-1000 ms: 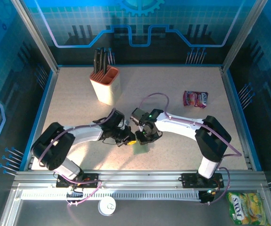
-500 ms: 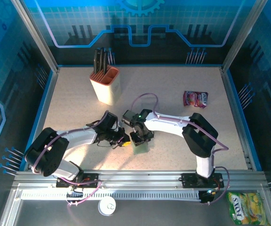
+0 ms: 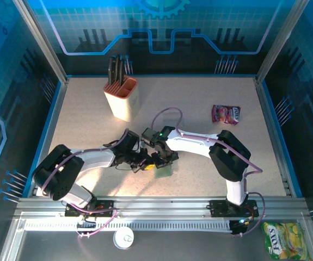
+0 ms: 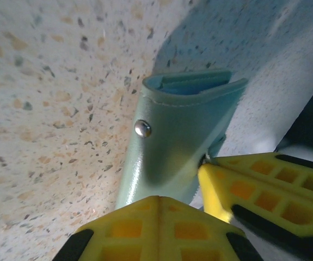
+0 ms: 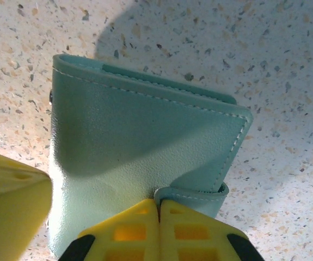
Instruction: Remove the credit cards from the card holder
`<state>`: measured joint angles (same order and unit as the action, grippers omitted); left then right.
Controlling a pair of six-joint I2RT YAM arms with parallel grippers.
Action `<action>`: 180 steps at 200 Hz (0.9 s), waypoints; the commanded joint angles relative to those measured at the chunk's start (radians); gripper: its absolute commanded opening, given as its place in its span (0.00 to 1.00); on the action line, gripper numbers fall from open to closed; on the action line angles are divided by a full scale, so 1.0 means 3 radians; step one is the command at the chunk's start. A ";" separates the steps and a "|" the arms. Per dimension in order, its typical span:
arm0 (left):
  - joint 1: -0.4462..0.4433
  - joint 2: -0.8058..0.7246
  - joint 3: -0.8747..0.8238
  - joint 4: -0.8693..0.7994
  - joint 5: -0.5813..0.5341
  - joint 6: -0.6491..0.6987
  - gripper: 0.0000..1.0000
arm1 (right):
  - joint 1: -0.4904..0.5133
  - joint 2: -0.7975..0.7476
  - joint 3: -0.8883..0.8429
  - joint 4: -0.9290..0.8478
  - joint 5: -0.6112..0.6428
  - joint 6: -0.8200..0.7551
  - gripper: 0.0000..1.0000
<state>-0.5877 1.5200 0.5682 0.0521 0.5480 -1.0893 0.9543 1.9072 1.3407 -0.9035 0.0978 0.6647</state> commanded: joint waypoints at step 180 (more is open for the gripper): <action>-0.0087 0.1102 0.0413 -0.0927 -0.0085 0.0216 0.00 | -0.0044 -0.0013 -0.0119 -0.0436 0.0680 -0.0154 0.00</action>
<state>-0.6128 1.7336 0.7506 -0.0589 0.6533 -1.0176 0.9310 1.8793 1.3106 -0.9302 0.1600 0.6579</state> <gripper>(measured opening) 0.053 0.063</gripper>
